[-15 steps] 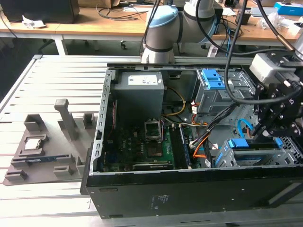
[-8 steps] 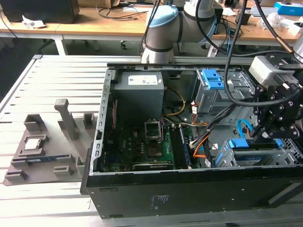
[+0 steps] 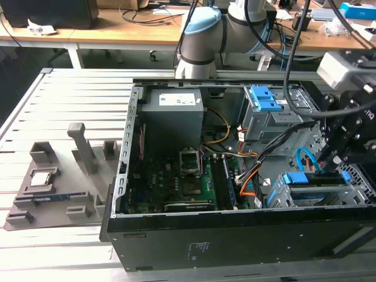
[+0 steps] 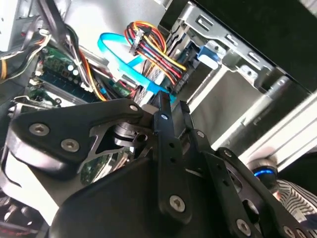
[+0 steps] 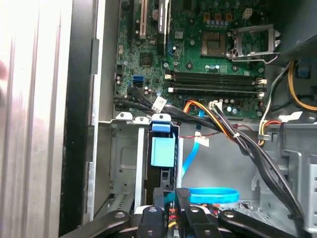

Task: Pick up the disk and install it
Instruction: 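Insert the second disk wire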

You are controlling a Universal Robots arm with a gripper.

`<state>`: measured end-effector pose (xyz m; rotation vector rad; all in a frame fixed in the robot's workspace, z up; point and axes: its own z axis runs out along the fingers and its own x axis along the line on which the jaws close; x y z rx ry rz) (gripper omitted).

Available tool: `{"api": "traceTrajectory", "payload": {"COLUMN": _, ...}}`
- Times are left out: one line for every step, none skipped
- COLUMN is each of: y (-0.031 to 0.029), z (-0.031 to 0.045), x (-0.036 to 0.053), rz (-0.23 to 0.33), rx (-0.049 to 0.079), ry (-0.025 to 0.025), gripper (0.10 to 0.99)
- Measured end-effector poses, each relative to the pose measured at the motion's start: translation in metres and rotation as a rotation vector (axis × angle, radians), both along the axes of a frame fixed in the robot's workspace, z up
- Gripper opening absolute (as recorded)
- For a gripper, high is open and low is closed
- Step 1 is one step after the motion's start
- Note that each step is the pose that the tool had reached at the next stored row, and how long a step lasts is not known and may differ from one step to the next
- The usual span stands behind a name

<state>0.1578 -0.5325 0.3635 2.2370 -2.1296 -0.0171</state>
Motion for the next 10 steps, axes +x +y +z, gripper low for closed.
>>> {"api": "traceTrajectory", "payload": {"y": 0.0005, "z": 0.0039, "x": 0.0000, "rz": 0.000, "rx": 0.000, "ry": 0.0000, "gripper": 0.224}}
{"api": "traceTrajectory", "payload": {"y": 0.0011, "z": 0.0096, "x": 0.0000, "rz": 0.000, "rx": -0.002, "ry": 0.0000, "gripper": 0.224}}
{"api": "traceTrajectory", "payload": {"y": 0.0018, "z": 0.0181, "x": 0.0001, "rz": 0.000, "rx": -0.003, "ry": 0.0000, "gripper": 0.106}}
{"api": "traceTrajectory", "payload": {"y": 0.0021, "z": 0.0245, "x": 0.0000, "rz": 0.000, "rx": -0.004, "ry": 0.0000, "gripper": 0.106}}
{"api": "traceTrajectory", "payload": {"y": 0.0021, "z": 0.0285, "x": 0.0001, "rz": 0.000, "rx": -0.005, "ry": 0.0000, "gripper": 0.106}}
{"api": "traceTrajectory", "payload": {"y": 0.0022, "z": 0.0297, "x": 0.0001, "rz": 0.000, "rx": -0.005, "ry": 0.0000, "gripper": 0.106}}
{"api": "traceTrajectory", "payload": {"y": 0.0021, "z": 0.0299, "x": 0.0001, "rz": 0.000, "rx": -0.004, "ry": 0.0001, "gripper": 0.106}}
{"api": "traceTrajectory", "payload": {"y": 0.0022, "z": 0.0301, "x": 0.0001, "rz": 0.000, "rx": -0.005, "ry": 0.0001, "gripper": 0.106}}
{"api": "traceTrajectory", "payload": {"y": 0.0022, "z": 0.0302, "x": 0.0001, "rz": 0.000, "rx": -0.005, "ry": 0.0000, "gripper": 0.106}}
{"api": "traceTrajectory", "payload": {"y": 0.0021, "z": 0.0302, "x": 0.0001, "rz": 0.000, "rx": -0.005, "ry": 0.0000, "gripper": 0.106}}
